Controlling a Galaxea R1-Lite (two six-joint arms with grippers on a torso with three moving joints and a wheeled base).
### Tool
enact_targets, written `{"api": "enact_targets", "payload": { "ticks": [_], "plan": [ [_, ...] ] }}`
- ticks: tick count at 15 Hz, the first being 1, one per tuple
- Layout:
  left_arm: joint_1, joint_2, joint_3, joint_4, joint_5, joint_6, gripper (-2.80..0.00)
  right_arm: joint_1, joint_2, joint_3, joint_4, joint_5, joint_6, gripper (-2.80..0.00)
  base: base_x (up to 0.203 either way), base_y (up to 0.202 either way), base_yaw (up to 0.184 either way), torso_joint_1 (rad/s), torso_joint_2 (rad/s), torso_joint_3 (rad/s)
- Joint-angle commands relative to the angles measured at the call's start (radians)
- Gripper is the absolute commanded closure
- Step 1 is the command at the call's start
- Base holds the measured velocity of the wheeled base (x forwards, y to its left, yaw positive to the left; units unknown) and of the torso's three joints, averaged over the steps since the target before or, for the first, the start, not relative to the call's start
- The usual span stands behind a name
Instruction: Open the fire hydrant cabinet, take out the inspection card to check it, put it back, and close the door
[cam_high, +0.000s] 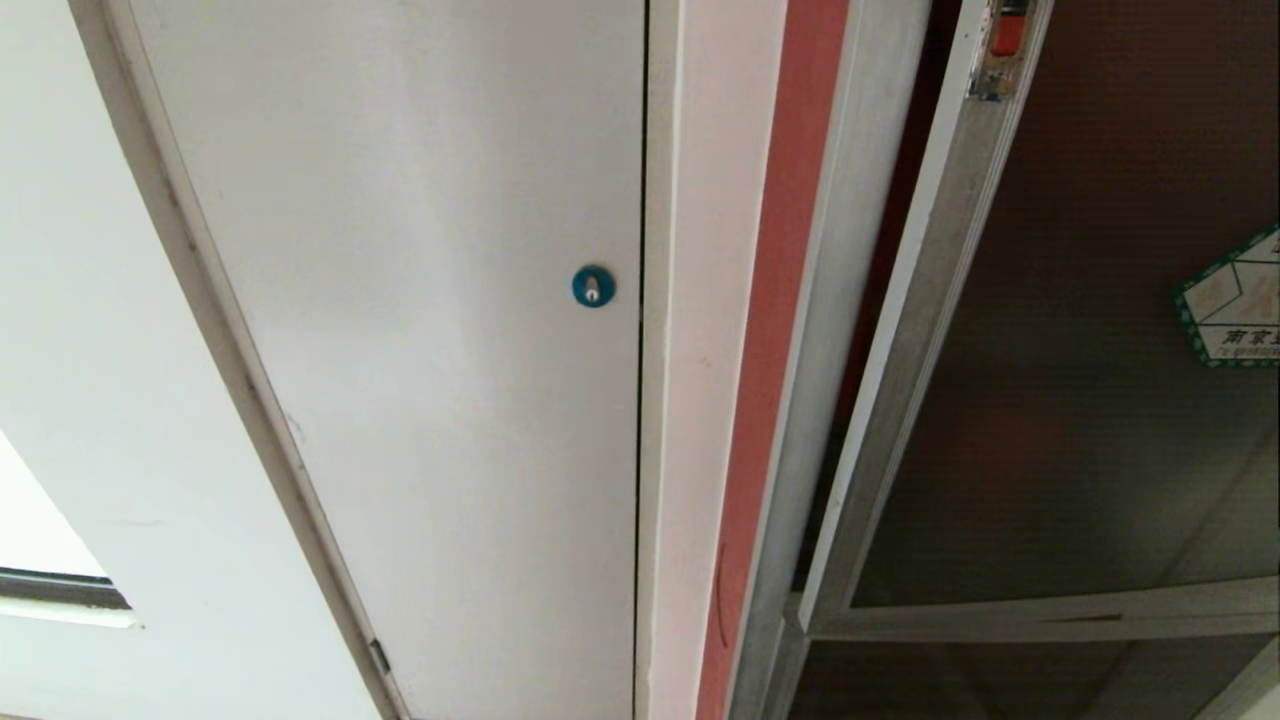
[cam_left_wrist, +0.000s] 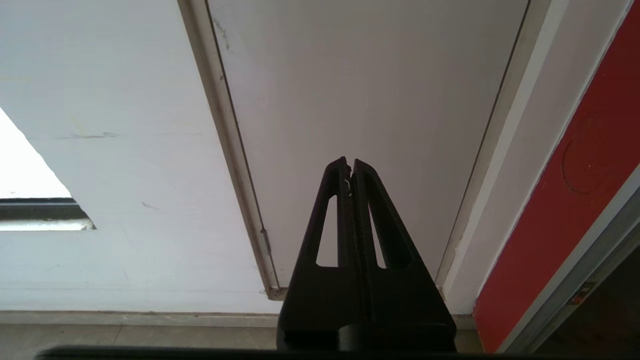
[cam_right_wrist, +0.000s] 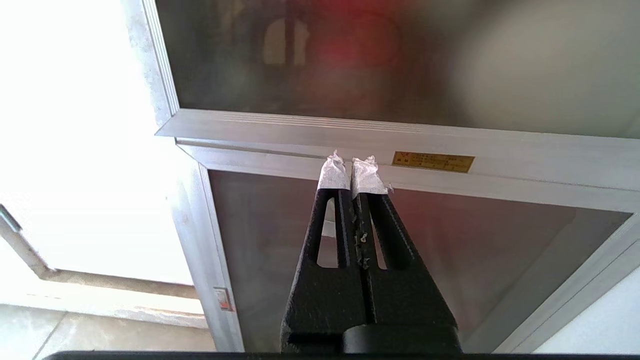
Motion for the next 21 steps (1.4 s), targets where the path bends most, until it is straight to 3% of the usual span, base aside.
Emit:
{"api": "enact_targets", "payload": {
  "ticks": [1, 21],
  "plan": [
    [0.0, 0.0, 0.0, 0.0, 0.0, 0.0, 0.0, 0.0, 0.001, -0.001, 0.003, 0.0, 0.001, 0.0, 0.0, 0.0, 0.0, 0.0, 0.0, 0.0],
    [0.0, 0.0, 0.0, 0.0, 0.0, 0.0, 0.0, 0.0, 0.001, 0.0, 0.001, -0.002, 0.013, 0.0, 0.0, 0.0, 0.0, 0.0, 0.0, 0.0]
  ]
}}
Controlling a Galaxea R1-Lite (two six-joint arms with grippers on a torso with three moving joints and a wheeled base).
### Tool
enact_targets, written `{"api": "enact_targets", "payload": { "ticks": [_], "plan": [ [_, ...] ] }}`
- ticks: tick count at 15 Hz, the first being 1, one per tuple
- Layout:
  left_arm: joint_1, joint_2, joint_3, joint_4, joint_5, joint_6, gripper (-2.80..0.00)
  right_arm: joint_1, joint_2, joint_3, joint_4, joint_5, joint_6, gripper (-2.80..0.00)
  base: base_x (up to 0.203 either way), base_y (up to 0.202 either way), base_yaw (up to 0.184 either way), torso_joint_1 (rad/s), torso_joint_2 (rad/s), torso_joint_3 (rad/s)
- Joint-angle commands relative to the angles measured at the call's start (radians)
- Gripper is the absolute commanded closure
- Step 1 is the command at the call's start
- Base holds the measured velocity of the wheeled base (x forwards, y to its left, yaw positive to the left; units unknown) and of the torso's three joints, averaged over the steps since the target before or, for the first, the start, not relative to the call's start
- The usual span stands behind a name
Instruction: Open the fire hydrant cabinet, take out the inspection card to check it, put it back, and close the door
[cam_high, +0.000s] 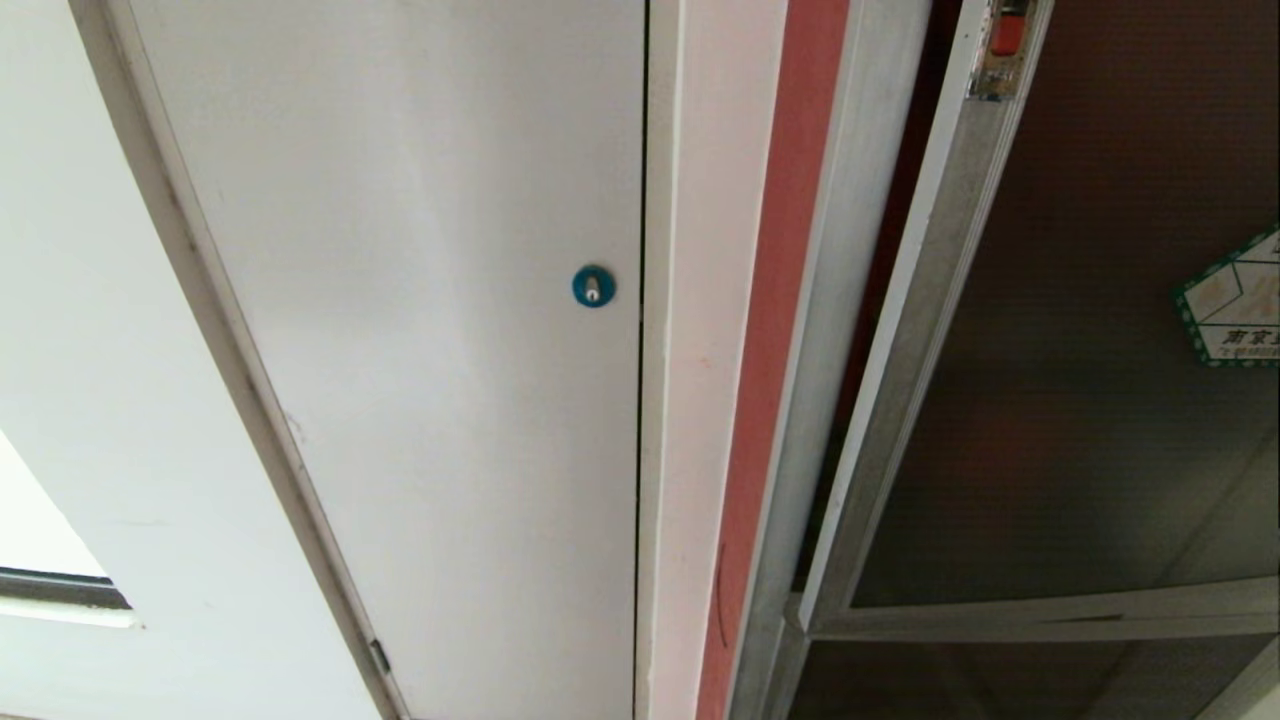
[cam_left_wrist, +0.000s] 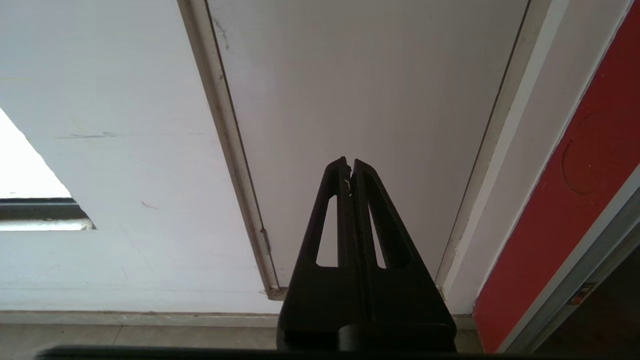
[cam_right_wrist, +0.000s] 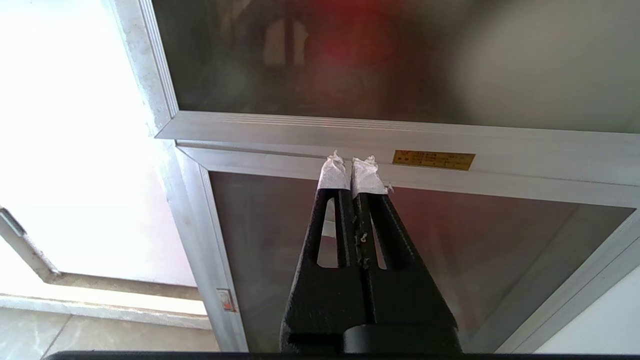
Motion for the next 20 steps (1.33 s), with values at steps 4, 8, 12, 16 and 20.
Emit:
{"api": "enact_targets", "payload": {
  "ticks": [4, 8, 12, 16, 20],
  "plan": [
    [0.0, 0.0, 0.0, 0.0, 0.0, 0.0, 0.0, 0.0, 0.001, 0.0, 0.0, 0.0, -0.001, 0.0, 0.0, 0.0, 0.0, 0.0, 0.0, 0.0],
    [0.0, 0.0, 0.0, 0.0, 0.0, 0.0, 0.0, 0.0, 0.001, 0.0, 0.0, 0.0, -0.001, 0.0, 0.0, 0.0, 0.0, 0.0, 0.0, 0.0],
    [-0.001, 0.0, 0.0, 0.0, 0.0, 0.0, 0.0, 0.0, 0.001, 0.0, 0.0, 0.0, -0.001, 0.0, 0.0, 0.0, 0.0, 0.0, 0.0, 0.0],
    [0.0, 0.0, 0.0, 0.0, 0.0, 0.0, 0.0, 0.0, 0.001, 0.0, 0.0, 0.0, -0.001, 0.0, 0.0, 0.0, 0.0, 0.0, 0.0, 0.0],
    [0.0, 0.0, 0.0, 0.0, 0.0, 0.0, 0.0, 0.0, 0.001, 0.0, 0.0, 0.0, -0.001, 0.0, 0.0, 0.0, 0.0, 0.0, 0.0, 0.0]
  ]
}}
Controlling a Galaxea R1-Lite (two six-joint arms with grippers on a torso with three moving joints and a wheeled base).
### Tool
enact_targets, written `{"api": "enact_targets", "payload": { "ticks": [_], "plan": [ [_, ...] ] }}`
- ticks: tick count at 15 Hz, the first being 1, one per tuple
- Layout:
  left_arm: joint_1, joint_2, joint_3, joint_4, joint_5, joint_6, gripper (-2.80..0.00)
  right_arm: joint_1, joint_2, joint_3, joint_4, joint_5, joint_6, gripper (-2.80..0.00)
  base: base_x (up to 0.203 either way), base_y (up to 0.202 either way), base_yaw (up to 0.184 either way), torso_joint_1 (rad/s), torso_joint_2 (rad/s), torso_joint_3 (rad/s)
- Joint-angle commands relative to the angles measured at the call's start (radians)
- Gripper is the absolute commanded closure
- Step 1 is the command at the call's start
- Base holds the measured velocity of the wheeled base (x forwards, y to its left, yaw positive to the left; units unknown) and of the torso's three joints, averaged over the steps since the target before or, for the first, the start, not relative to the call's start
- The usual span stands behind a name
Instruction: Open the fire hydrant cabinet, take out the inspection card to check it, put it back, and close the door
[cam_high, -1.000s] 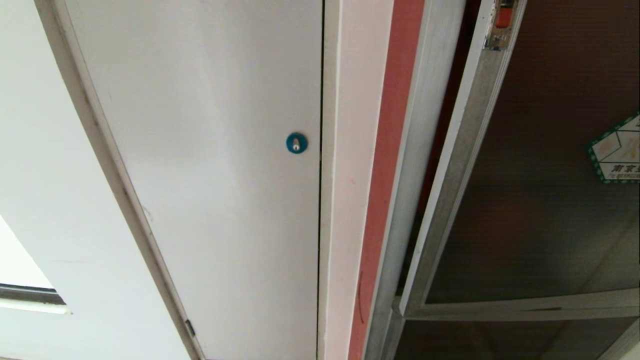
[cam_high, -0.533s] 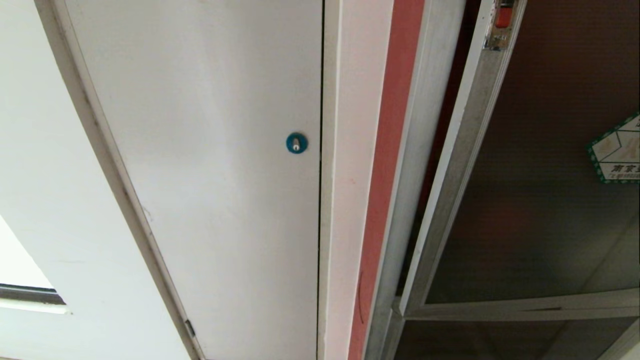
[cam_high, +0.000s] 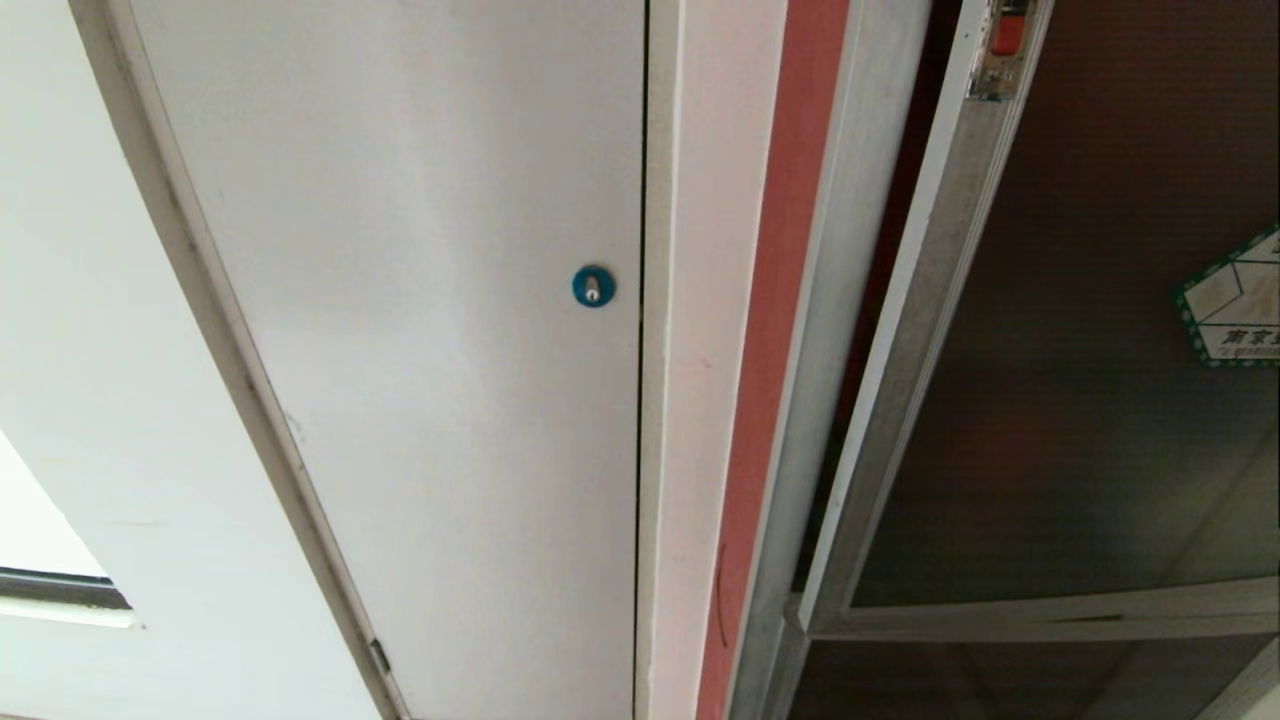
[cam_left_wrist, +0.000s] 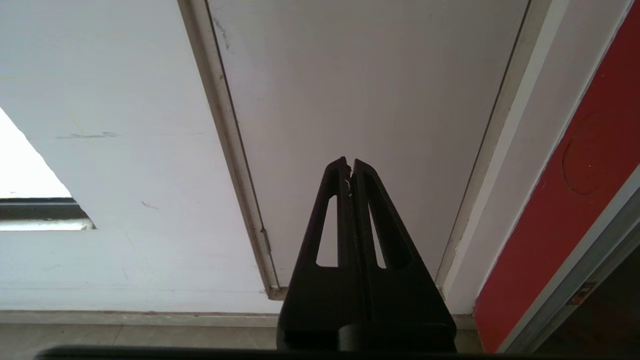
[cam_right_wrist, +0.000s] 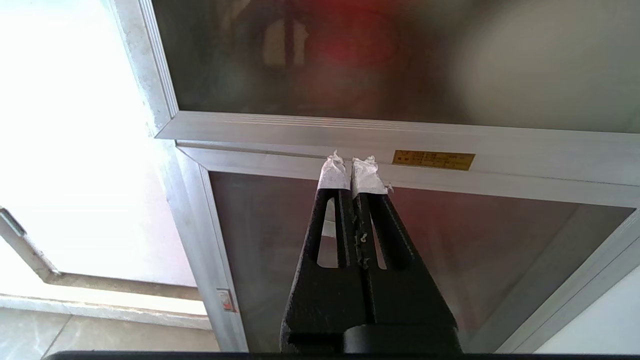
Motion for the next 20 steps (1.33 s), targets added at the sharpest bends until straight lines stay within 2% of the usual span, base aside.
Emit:
{"api": "enact_targets", "payload": {
  "ticks": [1, 20],
  "plan": [
    [0.0, 0.0, 0.0, 0.0, 0.0, 0.0, 0.0, 0.0, 0.001, 0.0, 0.0, 0.0, -0.001, 0.0, 0.0, 0.0, 0.0, 0.0, 0.0, 0.0],
    [0.0, 0.0, 0.0, 0.0, 0.014, -0.017, 0.0, 0.0, 0.001, 0.0, 0.0, 0.0, -0.001, 0.0, 0.0, 0.0, 0.0, 0.0, 0.0, 0.0]
  ]
}}
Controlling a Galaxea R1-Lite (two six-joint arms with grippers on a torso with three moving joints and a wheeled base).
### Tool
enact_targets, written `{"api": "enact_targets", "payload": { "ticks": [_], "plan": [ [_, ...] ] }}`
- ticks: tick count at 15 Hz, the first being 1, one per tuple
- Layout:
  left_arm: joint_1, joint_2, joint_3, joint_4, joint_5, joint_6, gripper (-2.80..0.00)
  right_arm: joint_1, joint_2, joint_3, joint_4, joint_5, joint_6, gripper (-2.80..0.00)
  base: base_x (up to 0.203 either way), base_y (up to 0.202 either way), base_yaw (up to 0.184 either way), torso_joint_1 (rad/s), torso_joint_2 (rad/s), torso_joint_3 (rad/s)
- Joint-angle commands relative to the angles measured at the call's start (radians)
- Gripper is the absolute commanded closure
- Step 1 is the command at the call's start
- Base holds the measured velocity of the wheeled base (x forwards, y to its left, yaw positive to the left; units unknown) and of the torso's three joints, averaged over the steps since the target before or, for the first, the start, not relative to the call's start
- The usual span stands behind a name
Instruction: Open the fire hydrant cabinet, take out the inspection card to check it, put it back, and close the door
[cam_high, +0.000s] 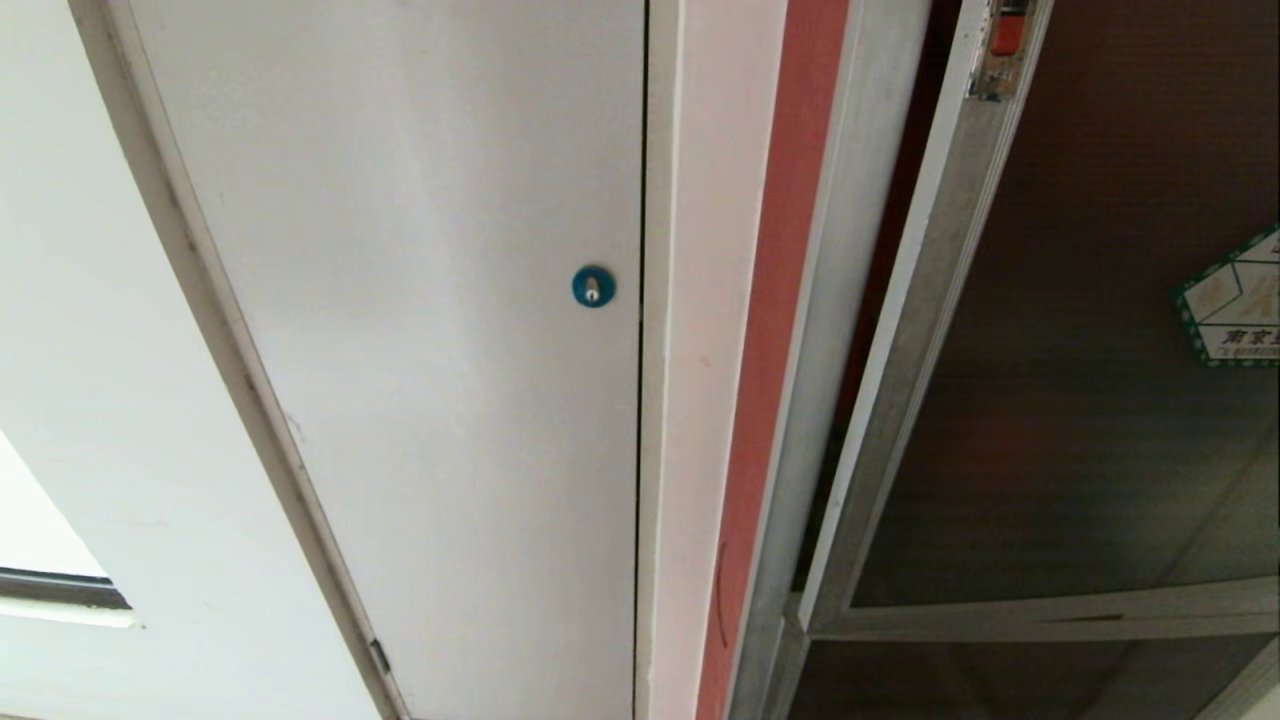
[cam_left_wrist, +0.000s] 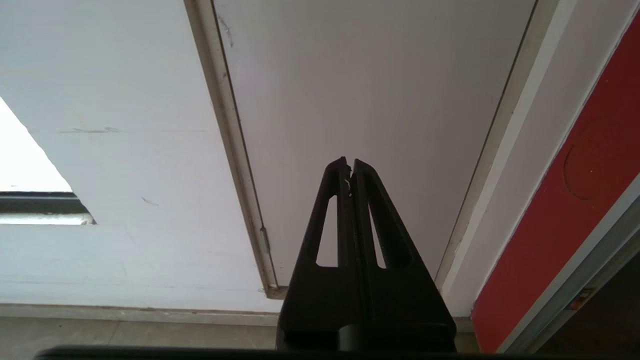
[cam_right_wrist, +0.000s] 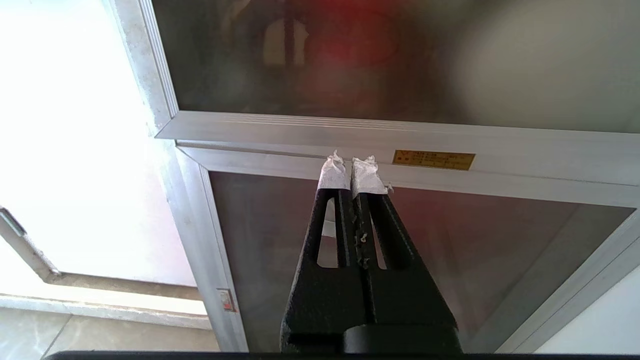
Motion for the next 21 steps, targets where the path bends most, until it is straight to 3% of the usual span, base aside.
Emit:
{"api": "enact_targets", "payload": {
  "ticks": [1, 9, 15, 21],
  "plan": [
    [0.0, 0.0, 0.0, 0.0, 0.0, 0.002, 0.0, 0.0, 0.001, 0.0, 0.0, 0.0, -0.001, 0.0, 0.0, 0.0, 0.0, 0.0, 0.0, 0.0],
    [0.0, 0.0, -0.059, 0.007, -0.01, 0.031, 0.0, 0.0, 0.001, -0.001, 0.0, 0.0, -0.001, 0.0, 0.0, 0.0, 0.0, 0.0, 0.0, 0.0],
    [0.0, 0.134, -0.17, 0.009, -0.142, 0.028, 0.0, 0.0, 0.001, 0.0, 0.0, 0.0, -0.001, 0.0, 0.0, 0.0, 0.0, 0.0, 0.0, 0.0],
    [-0.004, 0.492, -0.444, 0.002, -0.309, -0.018, 0.0, 0.0, 0.001, 0.0, 0.0, 0.0, -0.001, 0.0, 0.0, 0.0, 0.0, 0.0, 0.0, 0.0]
  ]
}}
